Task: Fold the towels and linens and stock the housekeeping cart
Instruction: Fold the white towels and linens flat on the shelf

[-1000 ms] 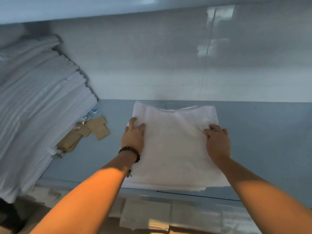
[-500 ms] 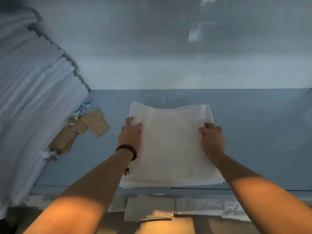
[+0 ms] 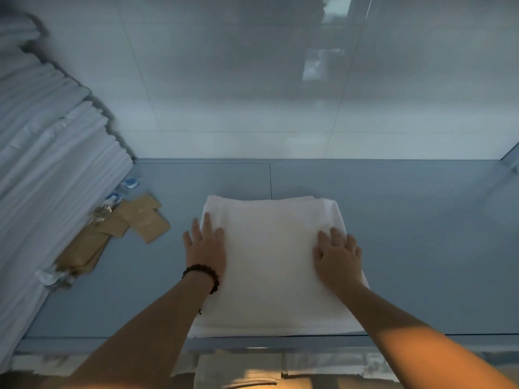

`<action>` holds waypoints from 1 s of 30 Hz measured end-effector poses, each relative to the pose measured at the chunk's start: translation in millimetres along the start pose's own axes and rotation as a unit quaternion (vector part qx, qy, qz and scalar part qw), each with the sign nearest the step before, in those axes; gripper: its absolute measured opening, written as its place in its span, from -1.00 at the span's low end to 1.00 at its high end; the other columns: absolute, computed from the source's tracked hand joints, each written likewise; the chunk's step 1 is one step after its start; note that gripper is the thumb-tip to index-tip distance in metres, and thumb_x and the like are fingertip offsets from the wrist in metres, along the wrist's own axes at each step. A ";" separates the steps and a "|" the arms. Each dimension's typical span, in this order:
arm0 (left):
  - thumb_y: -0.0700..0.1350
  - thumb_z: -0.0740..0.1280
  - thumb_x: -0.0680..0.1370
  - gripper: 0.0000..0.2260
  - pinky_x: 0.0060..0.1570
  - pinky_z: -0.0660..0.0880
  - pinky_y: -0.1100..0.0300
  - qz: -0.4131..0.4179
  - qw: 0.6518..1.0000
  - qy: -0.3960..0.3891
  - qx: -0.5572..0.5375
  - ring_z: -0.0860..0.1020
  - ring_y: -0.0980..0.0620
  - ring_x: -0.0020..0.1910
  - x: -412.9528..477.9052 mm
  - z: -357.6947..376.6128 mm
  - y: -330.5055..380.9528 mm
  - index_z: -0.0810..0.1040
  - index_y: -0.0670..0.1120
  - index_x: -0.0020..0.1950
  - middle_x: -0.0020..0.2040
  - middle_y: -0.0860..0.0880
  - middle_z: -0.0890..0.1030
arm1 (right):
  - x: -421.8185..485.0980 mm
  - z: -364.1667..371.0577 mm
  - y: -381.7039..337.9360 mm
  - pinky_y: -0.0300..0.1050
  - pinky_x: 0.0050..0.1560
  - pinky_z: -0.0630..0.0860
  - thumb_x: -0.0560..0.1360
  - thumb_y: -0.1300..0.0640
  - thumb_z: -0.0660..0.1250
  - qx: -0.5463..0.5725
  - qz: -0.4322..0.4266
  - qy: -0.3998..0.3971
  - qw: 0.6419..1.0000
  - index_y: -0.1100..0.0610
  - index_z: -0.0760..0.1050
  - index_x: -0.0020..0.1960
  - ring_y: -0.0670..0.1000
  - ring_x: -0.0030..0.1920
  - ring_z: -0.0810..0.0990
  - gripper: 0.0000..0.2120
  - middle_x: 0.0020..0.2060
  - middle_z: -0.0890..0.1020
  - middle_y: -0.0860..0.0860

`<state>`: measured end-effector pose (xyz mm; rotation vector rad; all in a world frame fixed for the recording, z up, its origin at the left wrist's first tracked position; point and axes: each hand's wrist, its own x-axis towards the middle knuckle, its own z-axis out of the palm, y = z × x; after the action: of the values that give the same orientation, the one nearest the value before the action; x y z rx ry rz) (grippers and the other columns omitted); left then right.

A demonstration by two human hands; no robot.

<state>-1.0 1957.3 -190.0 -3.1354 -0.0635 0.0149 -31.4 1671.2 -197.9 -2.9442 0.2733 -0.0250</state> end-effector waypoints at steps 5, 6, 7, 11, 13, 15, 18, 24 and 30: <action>0.26 -0.06 0.58 -0.41 0.46 -0.27 -0.19 0.110 0.993 -0.044 0.001 -0.23 -0.19 0.54 -10.0 12.9 5.9 0.07 0.06 0.57 0.59 -0.12 -0.15 | -14.6 13.0 -69.2 0.34 0.39 -0.32 0.58 -0.28 -0.12 -0.057 -0.212 -0.073 0.973 -0.23 -0.04 0.53 0.11 0.54 -0.26 -0.47 0.56 -0.13 -0.06; 0.31 -0.09 0.57 -0.39 0.47 -0.25 -0.19 0.095 0.994 -0.062 -0.004 -0.23 -0.18 0.54 -13.1 17.8 4.6 -0.06 0.12 0.58 0.59 -0.11 -0.17 | -20.0 18.4 -82.8 0.35 0.39 -0.32 0.58 -0.29 -0.15 -0.055 -0.243 -0.100 0.963 -0.23 -0.08 0.53 0.09 0.54 -0.26 -0.46 0.56 -0.14 -0.07; 0.34 -0.12 0.55 -0.38 0.46 -0.22 -0.20 0.077 0.994 -0.072 -0.012 -0.22 -0.17 0.54 -15.7 22.3 1.8 -0.14 0.16 0.57 0.59 -0.09 -0.19 | -25.2 23.6 -93.2 0.36 0.40 -0.32 0.58 -0.30 -0.17 -0.059 -0.261 -0.120 0.956 -0.23 -0.11 0.53 0.08 0.54 -0.26 -0.46 0.56 -0.14 -0.09; 0.38 -0.13 0.53 -0.37 0.47 -0.05 -0.20 0.032 0.994 -0.084 -0.064 -0.25 -0.06 0.55 -25.3 28.1 -10.7 -0.24 0.24 0.54 0.58 -0.02 -0.27 | -23.2 27.6 -91.5 0.32 0.42 -0.31 0.57 -0.31 -0.21 -0.089 -0.246 -0.119 0.958 -0.23 -0.19 0.53 0.02 0.54 -0.25 -0.44 0.55 -0.17 -0.12; 0.38 -0.13 0.53 -0.37 0.46 0.09 -0.18 0.003 0.991 -0.087 -0.098 -0.24 -0.07 0.55 -32.8 29.9 -18.0 -0.25 0.25 0.53 0.57 0.04 -0.30 | -12.5 21.3 -66.5 0.30 0.42 -0.31 0.58 -0.29 -0.22 -0.105 -0.186 -0.102 0.972 -0.22 -0.21 0.53 -0.01 0.54 -0.25 -0.45 0.54 -0.20 -0.12; 0.39 -0.14 0.51 -0.36 0.43 0.22 -0.15 -0.017 0.987 -0.094 -0.126 -0.16 -0.15 0.55 -38.5 29.2 -23.0 -0.27 0.25 0.53 0.56 0.10 -0.32 | -3.3 14.2 -35.7 0.29 0.43 -0.30 0.58 -0.29 -0.24 -0.100 -0.116 -0.095 0.984 -0.22 -0.24 0.52 -0.03 0.53 -0.28 -0.45 0.53 -0.25 -0.14; 0.36 -0.07 0.54 -0.36 0.38 0.28 -0.10 -0.020 0.982 -0.090 -0.162 0.04 -0.20 0.53 -43.9 24.4 -23.8 -0.23 0.22 0.54 0.57 0.08 -0.29 | -1.9 9.4 -11.2 0.20 0.48 -0.24 0.56 -0.31 -0.25 -0.073 -0.076 -0.107 0.989 -0.22 -0.30 0.51 -0.04 0.52 -0.30 -0.43 0.53 -0.28 -0.11; 0.32 0.13 0.54 -0.25 0.20 0.42 -0.04 -0.137 0.968 -0.069 -0.200 0.45 -0.18 0.29 -42.6 11.6 -24.0 0.00 -0.10 0.56 0.38 -0.20 0.39 | -4.0 5.1 -4.0 0.34 0.44 -0.20 0.54 -0.37 -0.16 -0.053 -0.052 -0.112 0.991 -0.23 -0.26 0.52 0.08 0.53 -0.31 -0.38 0.54 -0.28 -0.08; 0.24 0.22 0.56 -0.37 0.22 0.39 -0.01 -0.193 0.948 -0.105 -0.230 0.45 -0.21 0.28 -29.5 -5.4 -20.7 0.34 -0.26 0.37 0.32 -0.23 0.45 | -4.9 -1.2 4.5 0.21 0.36 0.25 0.44 -0.46 0.04 0.070 0.072 -0.122 0.987 -0.24 -0.16 0.52 0.27 0.43 0.18 -0.23 0.56 -0.14 -0.05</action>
<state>-31.3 1976.7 -184.2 -3.4935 -0.7905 0.3855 -37.0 1667.6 -197.6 -2.7442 0.4260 0.3206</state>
